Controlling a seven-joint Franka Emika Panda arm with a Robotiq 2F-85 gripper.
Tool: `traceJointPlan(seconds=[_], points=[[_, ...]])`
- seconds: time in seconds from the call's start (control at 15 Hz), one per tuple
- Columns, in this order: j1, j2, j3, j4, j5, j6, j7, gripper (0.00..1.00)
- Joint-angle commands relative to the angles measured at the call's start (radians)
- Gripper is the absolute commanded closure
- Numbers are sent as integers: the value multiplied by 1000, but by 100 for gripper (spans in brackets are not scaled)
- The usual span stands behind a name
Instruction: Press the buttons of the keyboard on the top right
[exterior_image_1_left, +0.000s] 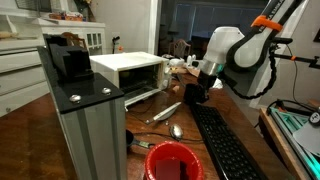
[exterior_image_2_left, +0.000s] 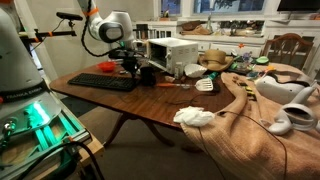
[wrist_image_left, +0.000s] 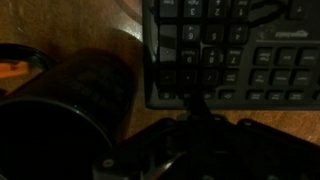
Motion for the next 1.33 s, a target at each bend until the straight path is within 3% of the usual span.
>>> traceJointPlan(seconds=[0.0,0.33,0.8,1.27], points=[[-17,19,10,2,17,29,-34,100],[-35,25,18,3,32,30,-60,100],[-97,71,83,11,78,80,-130,100],[-101,-20,95,-31,76,36,-111,100]])
